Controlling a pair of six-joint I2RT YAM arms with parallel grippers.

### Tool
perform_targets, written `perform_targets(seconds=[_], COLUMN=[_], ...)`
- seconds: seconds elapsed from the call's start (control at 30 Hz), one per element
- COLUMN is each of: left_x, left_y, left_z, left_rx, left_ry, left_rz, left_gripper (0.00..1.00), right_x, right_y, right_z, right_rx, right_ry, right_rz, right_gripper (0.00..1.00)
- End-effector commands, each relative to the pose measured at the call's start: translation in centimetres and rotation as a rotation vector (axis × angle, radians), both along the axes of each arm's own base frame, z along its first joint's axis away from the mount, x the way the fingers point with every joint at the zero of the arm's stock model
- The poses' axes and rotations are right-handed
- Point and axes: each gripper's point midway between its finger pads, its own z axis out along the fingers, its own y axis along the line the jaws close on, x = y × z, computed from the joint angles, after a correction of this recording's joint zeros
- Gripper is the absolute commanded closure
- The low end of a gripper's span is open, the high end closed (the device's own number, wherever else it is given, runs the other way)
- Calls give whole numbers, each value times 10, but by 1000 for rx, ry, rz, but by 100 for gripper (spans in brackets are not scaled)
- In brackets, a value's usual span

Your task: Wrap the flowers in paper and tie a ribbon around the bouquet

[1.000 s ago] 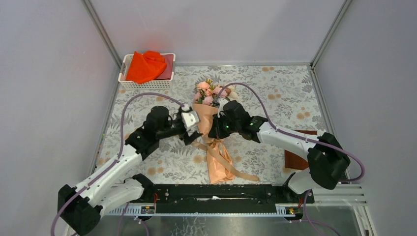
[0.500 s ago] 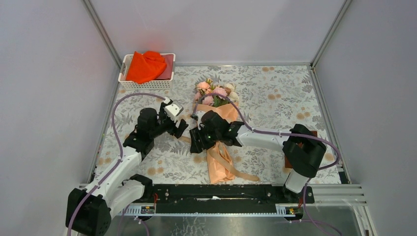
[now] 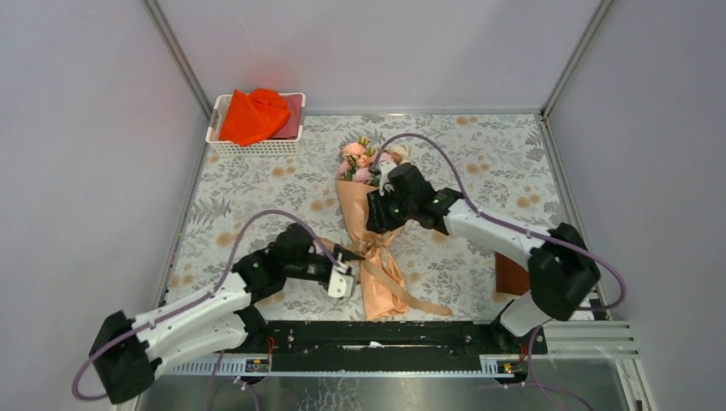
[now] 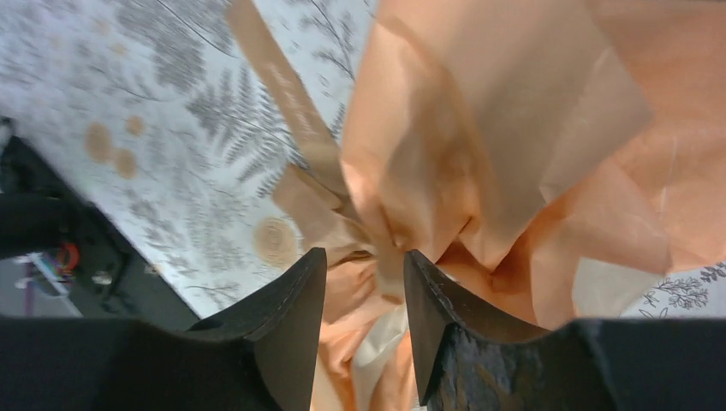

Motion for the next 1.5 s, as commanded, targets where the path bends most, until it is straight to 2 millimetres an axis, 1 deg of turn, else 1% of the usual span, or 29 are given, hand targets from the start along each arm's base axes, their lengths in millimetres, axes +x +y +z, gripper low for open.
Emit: perform_targets(seconds=[0.0, 0.1, 0.2, 0.27, 0.3, 0.37, 0.4, 0.47, 0.57, 0.63, 0.7, 0.77, 0.87, 0.97, 1.0, 1.1, 1.2, 1.27, 1.33, 1.37, 1.4, 1.47], left_x=[11, 18, 20, 23, 25, 32, 34, 34, 33, 38, 41, 43, 45, 46, 47, 50, 51, 57, 66, 68, 68, 59], left_y=[-10, -16, -19, -19, -18, -19, -20, -22, -26, -33, -39, -39, -32, -31, -33, -39, -39, -38, -34, -33, -32, -30], left_z=[-40, -46, -53, -59, -62, -65, -65, -66, -60, -48, -40, -48, -66, -70, -67, -58, -54, -53, -53, -51, -50, -45], left_rx=[163, 162, 192, 217, 228, 240, 241, 245, 240, 212, 192, 206, 251, 267, 260, 228, 207, 194, 186, 181, 180, 197], left_ry=[-117, -172, -162, -155, -157, -162, -165, -161, -142, -134, -134, -143, -144, -136, -133, -111, -79, -61, -49, -52, -53, -56], left_rz=[-38, -62, -75, -72, -65, -42, -36, -45, -58, -42, -37, -38, -45, -46, -43, -14, 22, 80, 145, 162, 160, 99], left_gripper=[37, 37, 37, 39, 40, 41, 42, 42, 44, 45, 44, 43, 43, 48, 51, 67, 80, 89, 94, 94, 93, 79], right_x=[4, 4, 0, -1, -2, -1, -1, -2, -1, -2, -4, -4, -6, -9, -9, -9, -10, -12, -13, -15, -15, -18], right_y=[-5, -3, -1, 0, -1, 0, 0, -1, -3, -5, -7, -8, -8, -9, -10, -11, -10, -9, -11, -12, -14, -15], right_z=[-32, -38, -40, -41, -43, -43, -42, -39, -33, -29, -25, -23, -24, -23, -22, -18, -16, -15, -14, -14, -14, -15], right_rx=[-146, -160, -151, -149, -154, -159, -158, -153, -149, -145, -137, -127, -114, -109, -106, -91, -62, -48, -41, -37, -35, -29], right_ry=[37, 60, 72, 81, 87, 90, 89, 83, 64, 57, 50, 41, 48, 56, 53, 38, 35, 37, 37, 38, 39, 44], right_rz=[41, 65, 86, 99, 103, 105, 107, 109, 101, 101, 100, 94, 95, 92, 91, 79, 74, 73, 65, 62, 57, 56], right_gripper=[53, 53, 55, 59, 62, 74, 78, 87, 96, 100, 100, 100, 100, 100, 100, 100, 100, 100, 100, 100, 100, 100])
